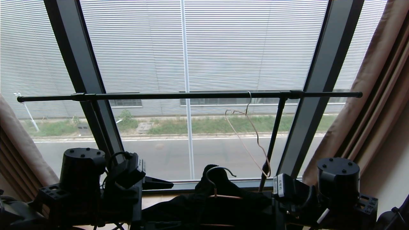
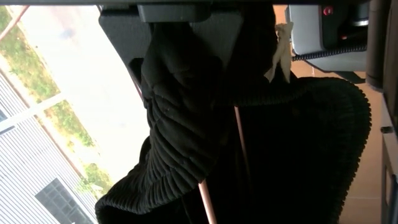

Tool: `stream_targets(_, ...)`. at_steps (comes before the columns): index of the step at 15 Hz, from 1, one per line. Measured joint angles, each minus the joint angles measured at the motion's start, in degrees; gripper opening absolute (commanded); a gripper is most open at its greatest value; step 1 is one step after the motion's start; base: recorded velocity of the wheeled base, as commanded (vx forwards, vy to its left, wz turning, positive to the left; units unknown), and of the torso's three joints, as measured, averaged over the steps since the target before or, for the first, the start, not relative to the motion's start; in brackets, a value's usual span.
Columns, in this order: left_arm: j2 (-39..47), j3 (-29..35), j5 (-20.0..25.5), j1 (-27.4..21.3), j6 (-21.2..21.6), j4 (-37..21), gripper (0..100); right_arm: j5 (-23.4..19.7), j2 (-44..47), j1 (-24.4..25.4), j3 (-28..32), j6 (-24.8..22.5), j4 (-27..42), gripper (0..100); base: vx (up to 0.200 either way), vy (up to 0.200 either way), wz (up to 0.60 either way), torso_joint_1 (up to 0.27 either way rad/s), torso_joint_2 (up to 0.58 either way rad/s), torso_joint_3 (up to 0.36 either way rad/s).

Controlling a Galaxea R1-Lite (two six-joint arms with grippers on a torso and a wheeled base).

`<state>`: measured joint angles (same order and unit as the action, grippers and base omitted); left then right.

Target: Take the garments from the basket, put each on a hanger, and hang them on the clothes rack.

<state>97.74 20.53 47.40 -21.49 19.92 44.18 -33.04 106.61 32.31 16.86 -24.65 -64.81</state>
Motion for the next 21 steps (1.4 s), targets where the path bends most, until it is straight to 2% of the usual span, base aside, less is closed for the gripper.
stream_targets(4, 1.3, -0.4, 0.0, -0.8, 0.2, 0.1, 100, -2.0, -1.4, 0.8, -0.6, 0.1, 0.0, 0, 0.0, 0.0, 0.0, 0.0, 0.0, 0.0)
stream_targets(13, 3.1, -0.9, -0.1, -2.0, 0.2, 0.2, 100, -2.4, -3.6, 1.0, -0.5, 2.6, 0.0, 0, 0.0, 0.0, 0.0, 0.0, 0.0, 0.0)
stream_targets(14, 3.2, -0.9, -0.1, -2.0, 0.3, 0.2, 0, -2.4, -3.8, 1.0, -0.4, 2.7, 0.0, 0, 0.0, 0.0, 0.0, 0.0, 0.0, 0.0)
stream_targets(18, 3.4, -0.8, -0.1, -2.0, 0.4, 0.3, 0, -2.4, -4.6, 1.0, -0.3, 3.5, 0.0, 0, 0.0, 0.0, 0.0, 0.0, 0.0, 0.0)
stream_targets(21, 3.5, -1.0, -0.2, -1.8, 0.2, 3.3, 0, -2.4, -4.9, 0.9, 0.3, 7.1, -0.1, 0, 0.0, 0.0, 0.0, 0.0, 0.0, 0.0)
